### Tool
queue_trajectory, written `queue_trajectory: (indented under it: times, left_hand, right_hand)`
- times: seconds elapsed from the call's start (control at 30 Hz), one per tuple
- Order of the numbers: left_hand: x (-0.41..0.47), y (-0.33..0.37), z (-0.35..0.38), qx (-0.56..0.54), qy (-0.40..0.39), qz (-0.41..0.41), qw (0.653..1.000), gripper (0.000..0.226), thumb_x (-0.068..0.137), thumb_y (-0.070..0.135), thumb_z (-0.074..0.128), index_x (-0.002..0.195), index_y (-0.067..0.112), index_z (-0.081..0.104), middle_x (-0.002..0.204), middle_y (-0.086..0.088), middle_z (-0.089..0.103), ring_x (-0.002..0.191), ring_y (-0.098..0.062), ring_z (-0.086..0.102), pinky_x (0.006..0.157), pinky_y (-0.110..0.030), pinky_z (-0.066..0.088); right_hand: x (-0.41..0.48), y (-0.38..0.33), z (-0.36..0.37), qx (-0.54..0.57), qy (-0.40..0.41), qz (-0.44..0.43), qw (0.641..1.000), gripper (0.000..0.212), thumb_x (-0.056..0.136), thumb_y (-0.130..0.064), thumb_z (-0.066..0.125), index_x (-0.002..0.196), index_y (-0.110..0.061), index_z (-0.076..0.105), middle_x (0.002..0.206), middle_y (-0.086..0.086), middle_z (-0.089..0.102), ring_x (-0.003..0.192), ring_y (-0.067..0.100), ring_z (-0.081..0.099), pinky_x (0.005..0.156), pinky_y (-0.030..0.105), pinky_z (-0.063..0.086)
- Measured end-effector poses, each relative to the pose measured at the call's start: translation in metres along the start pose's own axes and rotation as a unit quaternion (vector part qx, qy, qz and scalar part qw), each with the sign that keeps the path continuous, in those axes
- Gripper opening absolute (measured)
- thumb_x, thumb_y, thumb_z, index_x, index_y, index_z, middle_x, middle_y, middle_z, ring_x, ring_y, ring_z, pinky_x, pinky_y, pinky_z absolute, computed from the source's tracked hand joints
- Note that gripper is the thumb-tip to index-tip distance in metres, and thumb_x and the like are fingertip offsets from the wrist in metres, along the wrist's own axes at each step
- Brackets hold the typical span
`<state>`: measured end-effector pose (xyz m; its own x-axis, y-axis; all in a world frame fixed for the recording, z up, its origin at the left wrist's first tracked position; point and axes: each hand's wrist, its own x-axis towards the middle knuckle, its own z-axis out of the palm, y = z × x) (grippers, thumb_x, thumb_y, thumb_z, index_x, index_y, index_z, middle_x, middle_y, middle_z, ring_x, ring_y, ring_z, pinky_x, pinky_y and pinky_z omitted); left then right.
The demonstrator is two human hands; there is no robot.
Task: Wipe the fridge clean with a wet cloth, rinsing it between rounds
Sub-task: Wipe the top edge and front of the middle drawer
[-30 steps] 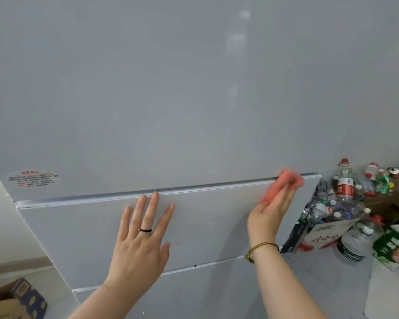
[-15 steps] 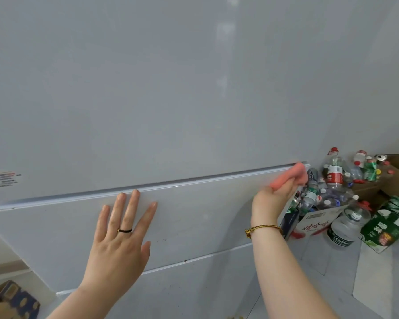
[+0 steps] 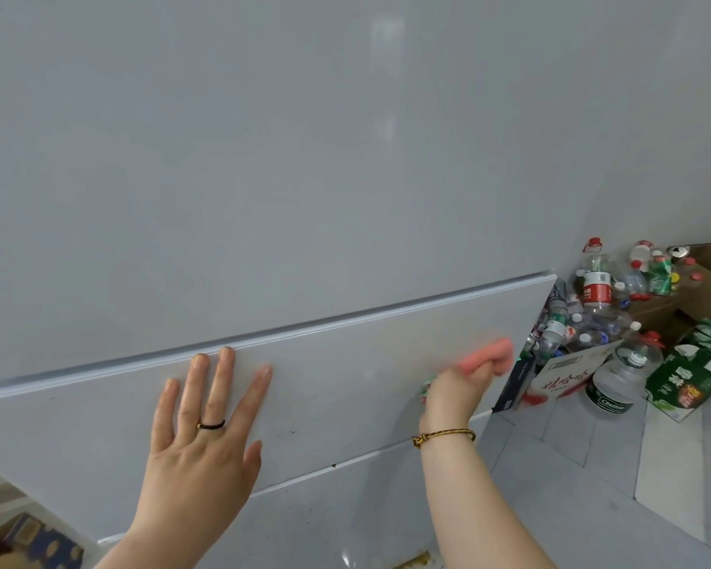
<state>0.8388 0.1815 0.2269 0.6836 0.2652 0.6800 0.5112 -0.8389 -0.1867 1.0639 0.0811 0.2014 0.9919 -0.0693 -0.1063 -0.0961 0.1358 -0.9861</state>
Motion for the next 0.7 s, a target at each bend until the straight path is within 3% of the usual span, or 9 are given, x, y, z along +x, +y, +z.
queue_trajectory:
  times: [0.03, 0.13, 0.27, 0.33, 0.37, 0.43, 0.57, 0.63, 0.7]
  left_hand:
    - [0.000, 0.001, 0.001, -0.001, 0.003, 0.000, 1.000, 0.065, 0.085, 0.033, 0.025, 0.146, 0.027, 0.002, 0.154, -0.001, -0.010, 0.143, -0.019, -0.010, 0.116, -0.036, -0.006]
    - [0.001, 0.001, -0.002, -0.004, 0.003, 0.004, 1.000, 0.072, 0.079, 0.035, 0.030, 0.146, 0.028, 0.003, 0.155, 0.000, -0.010, 0.143, -0.018, -0.009, 0.116, -0.035, -0.005]
    - [0.001, -0.003, -0.006, -0.016, -0.007, 0.007, 1.000, 0.056, 0.092, 0.040, 0.015, 0.146, 0.029, 0.003, 0.155, -0.001, -0.009, 0.143, -0.018, -0.008, 0.116, -0.034, -0.005]
    - [0.001, -0.006, -0.006, -0.012, -0.029, 0.007, 0.999, 0.055, 0.093, 0.045, 0.001, 0.146, 0.028, 0.003, 0.155, -0.001, -0.009, 0.143, -0.019, -0.009, 0.116, -0.034, -0.005]
    - [0.000, -0.007, -0.006, -0.012, -0.038, 0.005, 0.999, 0.056, 0.092, 0.046, -0.001, 0.146, 0.028, 0.003, 0.155, -0.002, -0.009, 0.143, -0.019, -0.009, 0.116, -0.034, -0.005]
    - [0.000, -0.008, -0.007, -0.009, -0.040, 0.005, 0.999, 0.057, 0.092, 0.046, -0.002, 0.146, 0.028, 0.002, 0.154, -0.002, -0.010, 0.143, -0.019, -0.009, 0.116, -0.033, -0.006]
    - [0.000, -0.006, -0.007, -0.015, -0.046, 0.004, 0.999, 0.054, 0.093, 0.041, 0.007, 0.145, 0.028, 0.001, 0.154, -0.002, -0.011, 0.142, -0.019, -0.010, 0.116, -0.033, -0.007]
    - [0.001, -0.007, -0.009, -0.031, -0.062, 0.002, 0.998, 0.055, 0.093, 0.043, 0.009, 0.146, 0.028, 0.007, 0.154, -0.001, -0.010, 0.142, -0.018, -0.010, 0.116, -0.033, -0.008]
    - [0.000, -0.008, -0.012, -0.080, -0.073, 0.002, 0.994, 0.056, 0.093, 0.051, 0.008, 0.143, 0.028, 0.021, 0.154, 0.002, -0.010, 0.142, -0.016, -0.010, 0.116, -0.031, -0.007]
  right_hand:
    - [-0.014, -0.002, 0.003, -0.007, -0.013, -0.073, 0.997, 0.060, 0.077, -0.015, 0.029, 0.135, -0.030, 0.033, 0.144, 0.001, 0.024, 0.126, 0.015, 0.033, 0.110, 0.027, 0.024]
    - [-0.063, 0.015, 0.012, -0.025, -0.085, -0.193, 0.977, 0.066, 0.080, -0.003, 0.030, 0.138, -0.024, 0.006, 0.141, -0.019, -0.005, 0.132, -0.011, -0.002, 0.103, -0.003, -0.002]
    - [-0.090, 0.055, 0.009, -0.049, -0.088, -0.056, 0.993, 0.075, 0.086, 0.015, 0.033, 0.134, -0.037, 0.009, 0.142, -0.018, 0.010, 0.130, -0.002, 0.017, 0.109, 0.012, 0.019]
    - [-0.089, 0.064, 0.012, 0.030, -0.074, 0.058, 0.995, 0.048, 0.082, 0.012, 0.028, 0.115, -0.020, 0.040, 0.114, 0.002, 0.043, 0.091, 0.018, 0.050, 0.069, 0.033, 0.051]
    - [-0.088, 0.063, 0.013, 0.043, -0.061, 0.096, 0.993, 0.028, 0.081, 0.001, 0.027, 0.105, -0.010, 0.038, 0.099, 0.008, 0.042, 0.075, 0.019, 0.046, 0.055, 0.031, 0.045]
    - [-0.086, 0.052, 0.017, 0.058, -0.057, 0.115, 0.990, 0.027, 0.074, -0.012, 0.030, 0.100, -0.019, 0.036, 0.103, 0.006, 0.036, 0.084, 0.018, 0.041, 0.068, 0.030, 0.039]
    - [-0.098, 0.019, 0.028, -0.038, -0.110, -0.138, 0.984, 0.072, 0.085, 0.008, 0.036, 0.141, -0.030, 0.013, 0.140, -0.020, 0.007, 0.130, -0.005, 0.008, 0.103, 0.002, 0.008]
    - [-0.107, 0.021, 0.032, -0.102, -0.120, -0.350, 0.923, 0.058, 0.092, -0.004, 0.028, 0.144, -0.027, 0.013, 0.152, -0.010, -0.001, 0.136, -0.007, -0.008, 0.107, 0.001, 0.000]
    - [-0.102, 0.050, 0.027, -0.222, -0.140, -0.511, 0.818, 0.043, 0.097, -0.014, 0.014, 0.140, -0.021, 0.014, 0.155, 0.001, -0.009, 0.142, 0.009, -0.013, 0.115, 0.021, -0.003]
